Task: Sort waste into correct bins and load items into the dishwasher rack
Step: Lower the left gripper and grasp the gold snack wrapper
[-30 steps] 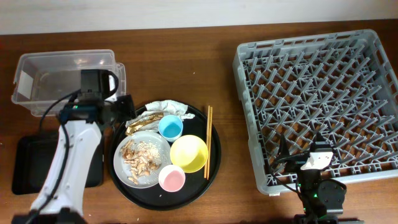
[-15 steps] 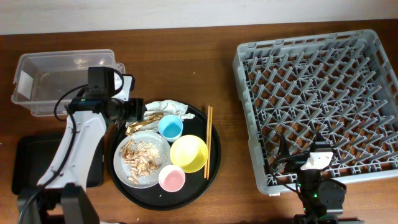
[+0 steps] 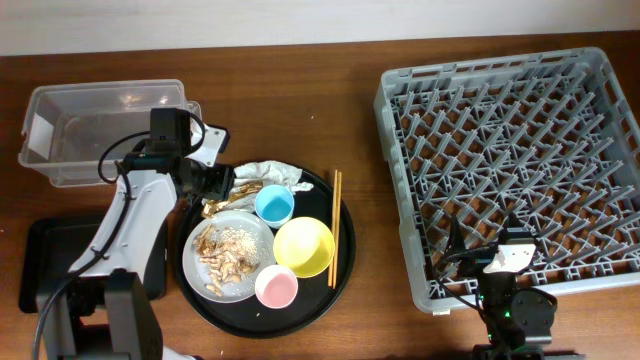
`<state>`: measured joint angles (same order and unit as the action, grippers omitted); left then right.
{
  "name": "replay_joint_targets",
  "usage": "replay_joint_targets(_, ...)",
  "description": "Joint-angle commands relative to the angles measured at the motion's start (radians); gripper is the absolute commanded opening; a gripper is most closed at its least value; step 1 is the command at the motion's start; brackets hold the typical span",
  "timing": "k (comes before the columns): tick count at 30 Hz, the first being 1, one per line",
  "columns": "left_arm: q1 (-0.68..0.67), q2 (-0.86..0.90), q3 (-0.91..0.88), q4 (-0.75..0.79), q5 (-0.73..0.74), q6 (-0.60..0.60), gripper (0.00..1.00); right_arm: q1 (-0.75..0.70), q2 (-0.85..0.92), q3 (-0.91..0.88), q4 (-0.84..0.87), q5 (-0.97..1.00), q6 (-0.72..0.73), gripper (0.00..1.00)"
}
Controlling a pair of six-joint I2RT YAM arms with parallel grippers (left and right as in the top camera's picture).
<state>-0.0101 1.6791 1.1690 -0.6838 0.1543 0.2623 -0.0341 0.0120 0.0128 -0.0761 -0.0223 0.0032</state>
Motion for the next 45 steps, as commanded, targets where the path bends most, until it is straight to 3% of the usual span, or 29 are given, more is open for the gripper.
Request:
replay_joint_targets(1,-0.003,0.013,0.010,0.003,0.015,0.047,0.63,-0.006,-0.006,-0.007,-0.003,0.009,0.005,0.99)
replay_joint_targets(8,-0.035,0.070,0.010,-0.001,0.014,0.090,0.63,-0.006,-0.006,-0.007,-0.003,0.009,0.005,0.99)
replay_joint_targets(10,-0.066,0.097,0.010,0.000,0.013,0.124,0.70,-0.006,-0.006,-0.007,-0.003,0.009,0.005,0.99)
replay_joint_targets(15,-0.095,0.130,0.010,0.019,-0.101,0.132,0.70,-0.006,-0.006,-0.007,-0.003,0.009,0.005,0.99)
replay_joint_targets(23,-0.079,0.139,0.010,0.030,-0.118,0.132,0.69,-0.006,-0.006,-0.007,-0.003,0.009,0.005,0.99)
replay_joint_targets(28,-0.056,0.139,0.010,0.040,-0.117,0.128,0.62,-0.006,-0.006,-0.007,-0.003,0.009,0.005,0.99)
replay_joint_targets(31,-0.051,0.139,0.009,0.032,-0.117,0.128,0.52,-0.006,-0.006,-0.007,-0.003,0.009,0.005,0.99)
replay_joint_targets(37,-0.051,0.140,0.005,0.021,-0.116,0.128,0.52,-0.006,-0.006,-0.007,-0.003,0.008,0.005,0.99)
replay_joint_targets(45,-0.051,0.140,-0.026,0.022,-0.106,0.128,0.43,-0.006,-0.006,-0.007,-0.003,0.009,0.005,0.99)
